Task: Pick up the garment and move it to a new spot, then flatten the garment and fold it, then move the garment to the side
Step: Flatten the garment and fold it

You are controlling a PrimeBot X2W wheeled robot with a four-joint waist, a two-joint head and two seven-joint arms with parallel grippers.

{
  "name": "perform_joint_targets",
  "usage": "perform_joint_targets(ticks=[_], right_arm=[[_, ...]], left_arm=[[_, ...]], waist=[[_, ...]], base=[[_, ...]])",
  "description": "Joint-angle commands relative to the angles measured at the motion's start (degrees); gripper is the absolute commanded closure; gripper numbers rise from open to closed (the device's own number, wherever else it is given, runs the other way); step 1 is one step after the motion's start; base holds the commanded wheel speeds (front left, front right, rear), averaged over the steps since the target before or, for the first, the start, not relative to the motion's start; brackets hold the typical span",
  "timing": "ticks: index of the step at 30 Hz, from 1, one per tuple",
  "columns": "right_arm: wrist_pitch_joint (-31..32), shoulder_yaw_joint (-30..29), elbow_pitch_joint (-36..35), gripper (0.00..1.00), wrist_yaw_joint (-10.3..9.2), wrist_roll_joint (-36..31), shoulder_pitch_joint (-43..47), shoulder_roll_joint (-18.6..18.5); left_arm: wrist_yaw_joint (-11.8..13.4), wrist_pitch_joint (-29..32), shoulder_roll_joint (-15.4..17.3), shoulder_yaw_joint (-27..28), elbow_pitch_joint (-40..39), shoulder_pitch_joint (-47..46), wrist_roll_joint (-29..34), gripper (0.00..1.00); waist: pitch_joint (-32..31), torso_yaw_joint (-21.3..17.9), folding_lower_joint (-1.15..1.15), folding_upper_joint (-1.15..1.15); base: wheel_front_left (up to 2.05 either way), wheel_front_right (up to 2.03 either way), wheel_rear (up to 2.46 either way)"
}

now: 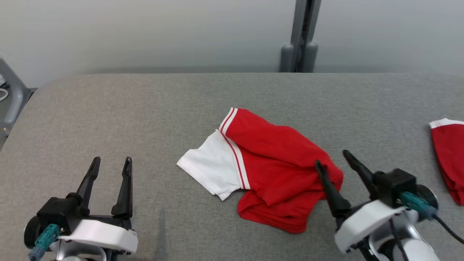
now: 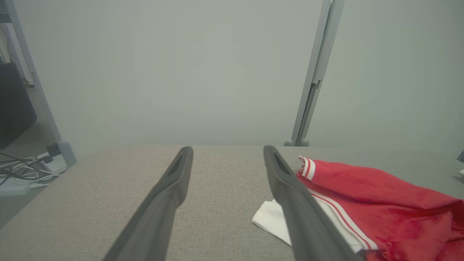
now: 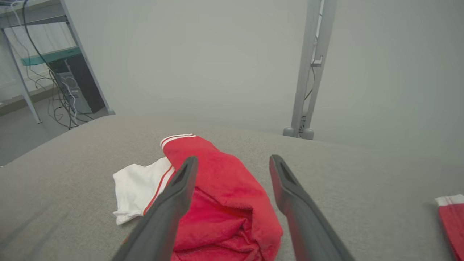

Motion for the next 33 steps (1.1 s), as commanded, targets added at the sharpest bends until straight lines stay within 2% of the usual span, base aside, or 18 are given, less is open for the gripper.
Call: perform_joint_targets(ticks=[1, 8, 11, 21, 23, 26, 27, 28, 29, 33], right_arm=[[0.7, 1.7, 1.2, 0.0, 0.01, 0.8, -2.0, -1.1], [5.2, 18.5, 12.2, 0.0, 0.0, 5.4, -16.2, -6.8], [5.7, 24.8, 17.1, 0.0, 0.0, 6.6, -21.9, -8.0], [7.4, 39.1, 34.4, 0.0, 0.0, 12.7, -36.8, -7.2], [7.5, 40.5, 35.8, 0.0, 0.0, 13.7, -37.9, -7.0], [10.4, 44.7, 40.4, 0.0, 0.0, 17.1, -40.4, -6.4], [11.2, 45.9, 41.6, 0.13, 0.0, 18.7, -40.9, -6.3], [12.0, 47.0, 42.4, 0.64, 0.0, 19.6, -41.6, -6.4], [12.5, 47.8, 43.1, 1.0, 0.0, 20.9, -42.2, -6.4], [11.1, 49.2, 43.5, 1.0, -0.01, 24.5, -44.8, -6.5]], left_arm=[[-0.4, -0.1, 0.1, 0.2, 0.5, -1.7, -0.1, 0.0], [-2.4, -1.9, -1.8, -1.2, 3.6, -5.1, -0.9, 0.0], [-3.5, -2.8, -2.6, -1.7, 5.1, -6.4, -1.2, 0.0], [-5.9, -4.8, -4.8, -2.9, 9.0, -10.9, -0.6, 0.0], [-6.1, -4.8, -5.0, -3.0, 9.5, -11.3, -0.5, 0.0], [-6.6, -5.2, -5.5, -3.1, 10.3, -12.2, -0.3, 0.0], [-6.8, -5.2, -5.7, -3.0, 10.6, -12.5, -0.3, 0.0], [-7.0, -5.4, -5.9, -2.9, 10.9, -12.8, -0.2, 0.0], [-7.2, -5.4, -6.0, -2.8, 11.1, -12.9, -0.1, 0.0], [-7.3, -5.6, -6.3, -2.2, 11.8, -13.0, 0.1, 0.0]], waist=[[2.5, 2.7, 0.0, 0.0], [6.5, 8.6, 0.0, 0.0], [7.9, 10.7, 0.0, 0.0], [12.3, 14.0, 0.0, 0.0], [12.6, 14.2, 0.0, 0.0], [13.5, 14.5, 0.0, 0.0], [13.7, 14.5, 0.0, 0.0], [13.9, 14.5, 0.0, 0.0], [14.1, 14.5, 0.0, 0.0], [14.5, 14.1, 0.0, 0.0]], base=[[0.0, 0.0, 0.0], [0.0, 0.0, 0.0], [0.0, 0.0, 0.0], [0.0, 0.0, 0.0], [0.0, 0.0, 0.0], [0.0, 0.0, 0.0], [0.0, 0.0, 0.0], [0.0, 0.0, 0.0], [0.0, 0.0, 0.0], [0.0, 0.0, 0.0]])
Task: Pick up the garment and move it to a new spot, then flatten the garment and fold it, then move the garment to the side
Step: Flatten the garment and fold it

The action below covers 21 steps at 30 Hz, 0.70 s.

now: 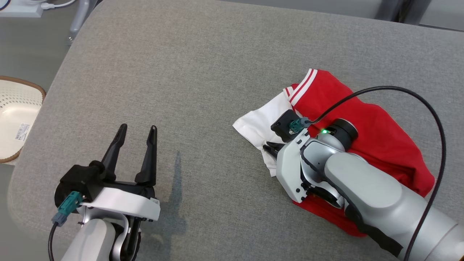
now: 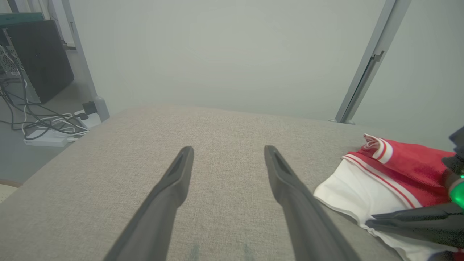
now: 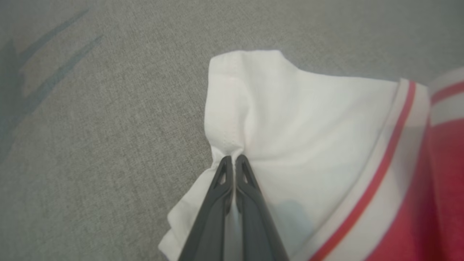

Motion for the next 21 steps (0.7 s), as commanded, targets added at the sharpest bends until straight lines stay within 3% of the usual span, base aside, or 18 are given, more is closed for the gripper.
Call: perform_joint_targets(ticks=[1, 11, 21], right_arm=[[-0.7, 0.6, 1.0, 1.0, -0.04, 0.6, 0.2, -1.0], [-14.8, -8.6, -6.6, 1.0, -0.01, 0.8, -2.6, 0.0], [-26.3, -28.8, -15.7, 1.0, -0.01, -4.9, 1.7, 2.9]], left_arm=[[-0.2, -0.3, 0.3, 0.6, 0.1, -0.7, 0.4, 0.0], [-0.3, -0.4, 0.3, 2.4, 0.3, -0.1, 1.6, 0.0], [0.1, -0.4, 1.5, 3.3, -0.8, 1.2, 2.2, 0.0]], waist=[[0.1, -0.4, 0.0, 0.0], [-1.3, -4.4, 0.0, 0.0], [-3.1, -10.8, 0.0, 0.0]], base=[[0.0, 0.0, 0.0], [0.0, 0.0, 0.0], [0.0, 0.0, 0.0]])
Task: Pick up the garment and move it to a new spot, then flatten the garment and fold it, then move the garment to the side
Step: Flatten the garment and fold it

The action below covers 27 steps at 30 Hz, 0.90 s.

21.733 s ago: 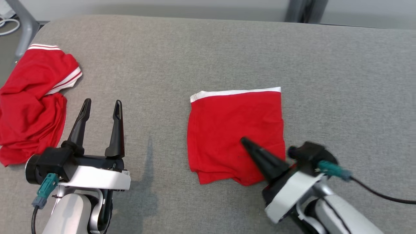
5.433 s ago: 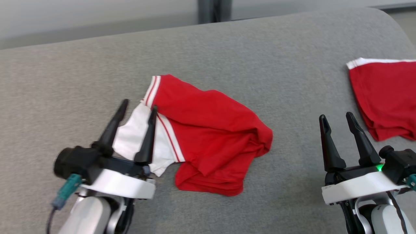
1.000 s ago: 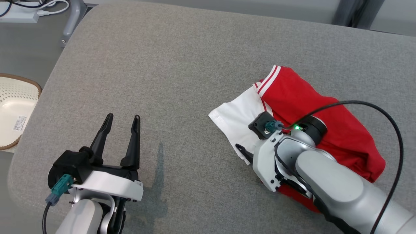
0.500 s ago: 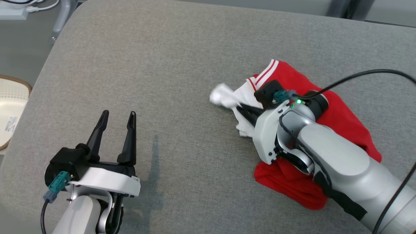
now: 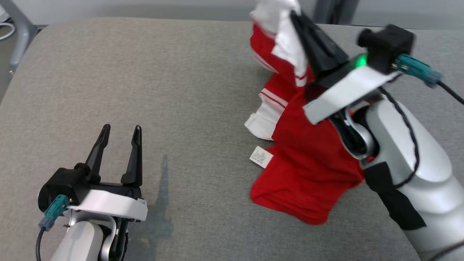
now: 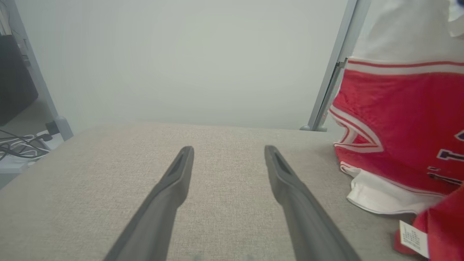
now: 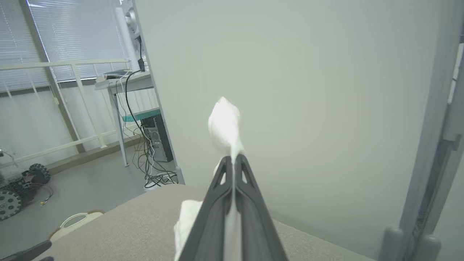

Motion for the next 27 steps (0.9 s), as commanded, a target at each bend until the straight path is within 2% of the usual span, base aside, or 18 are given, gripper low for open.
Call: perform_joint_targets(ticks=[1, 8, 11, 17, 23, 24, 25, 26, 27], right_arm=[[-1.1, -3.4, -1.3, 1.0, 0.01, -1.2, 3.2, 0.0], [-2.0, -23.1, -7.5, 1.0, 0.01, -3.7, 20.1, 0.6], [-3.0, -28.3, -7.6, 1.0, 0.02, -4.2, 25.4, 1.0], [-5.2, -35.1, -4.6, 1.0, 0.01, -4.4, 31.2, 2.1], [-7.1, -36.2, 1.7, 1.0, 0.01, -4.5, 33.4, 2.6], [-7.2, -36.3, 2.8, 0.87, 0.01, -4.5, 33.3, 2.7], [-7.5, -36.4, 3.6, 0.69, 0.01, -4.6, 33.2, 2.8], [-7.6, -36.3, 4.3, 0.23, 0.01, -4.7, 33.1, 2.9], [-7.7, -36.2, 4.7, 0.0, 0.01, -4.8, 32.9, 3.0]], left_arm=[[0.2, -0.2, 0.5, 0.2, -0.4, 0.2, 0.3, 0.0], [0.8, 1.1, 1.6, -0.1, -2.1, 0.8, 0.7, 0.0], [1.0, 1.6, 1.9, -0.3, -2.7, 0.8, 0.7, 0.0], [1.1, 2.3, 2.5, -0.4, -3.5, 0.9, 0.6, 0.0], [1.4, 2.9, 3.1, -0.5, -4.1, 1.1, 0.4, 0.0], [1.5, 3.0, 3.2, -0.5, -4.1, 1.1, 0.4, 0.0], [1.5, 3.0, 3.3, -0.4, -4.3, 1.1, 0.4, 0.0], [1.7, 3.1, 3.4, -0.3, -4.5, 1.2, 0.4, 0.0], [1.8, 3.1, 3.5, -0.2, -4.6, 1.3, 0.3, 0.0]], waist=[[-0.7, -2.2, 0.0, 0.0], [-0.8, -6.9, 0.0, 0.0], [-0.7, -7.7, 0.0, 0.0], [-0.5, -8.6, 0.0, 0.0], [-0.3, -9.1, 0.0, 0.0], [-0.3, -9.1, 0.0, 0.0], [-0.3, -9.1, 0.0, 0.0], [-0.3, -9.1, 0.0, 0.0], [-0.4, -9.2, 0.0, 0.0]], base=[[0.0, 0.0, 0.0], [0.0, 0.0, 0.0], [0.0, 0.0, 0.0], [0.0, 0.0, 0.0], [0.0, 0.0, 0.0], [0.0, 0.0, 0.0], [0.0, 0.0, 0.0], [0.0, 0.0, 0.0], [0.0, 0.0, 0.0]])
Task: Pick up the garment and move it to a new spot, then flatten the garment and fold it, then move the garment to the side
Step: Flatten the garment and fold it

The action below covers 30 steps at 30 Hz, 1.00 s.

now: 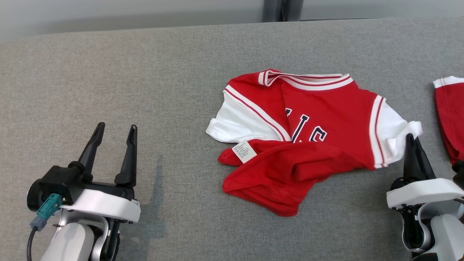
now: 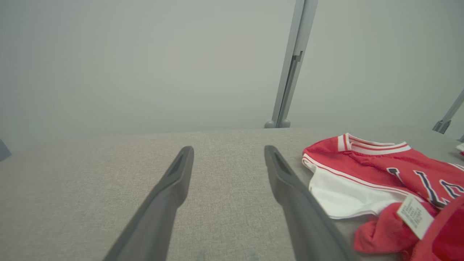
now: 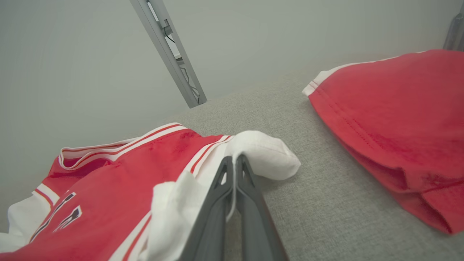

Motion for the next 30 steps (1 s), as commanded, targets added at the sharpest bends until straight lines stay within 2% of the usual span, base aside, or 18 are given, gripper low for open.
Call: perform_joint_targets(ticks=[1, 6, 17, 25, 30], right_arm=[[-0.4, -0.1, 0.0, 0.0, 0.01, -0.1, -0.1, -0.1], [-0.7, -1.5, -2.1, 0.0, 0.01, -1.9, 2.5, 0.5], [-0.4, -1.9, -19.1, 0.0, 0.01, -9.6, 10.6, 2.1], [6.4, -1.6, -29.6, 0.0, 0.01, -13.7, 15.0, 2.3], [10.1, -1.7, -33.1, 0.0, 0.01, -14.1, 17.6, 2.4]], left_arm=[[0.4, 0.0, 0.4, 0.4, -0.3, 0.1, -0.2, 0.0], [1.4, -0.1, 0.8, 0.9, -1.2, 1.4, -0.2, 0.0], [4.1, -0.4, 1.7, 2.6, -3.9, 4.0, -0.4, 0.0], [5.1, -0.4, 1.7, 2.2, -5.5, 7.0, 0.2, 0.0], [5.7, 0.0, 1.9, 1.9, -6.2, 8.4, 0.0, 0.0]], waist=[[-0.1, 0.0, 0.0, 0.0], [-1.1, -0.3, 0.0, 0.0], [-4.0, -1.2, 0.0, 0.0], [-7.0, -0.1, 0.0, 0.0], [-8.3, 0.6, 0.0, 0.0]], base=[[0.0, 0.0, 0.0], [0.0, 0.0, 0.0], [0.0, 0.0, 0.0], [0.0, 0.0, 0.0], [0.0, 0.0, 0.0]])
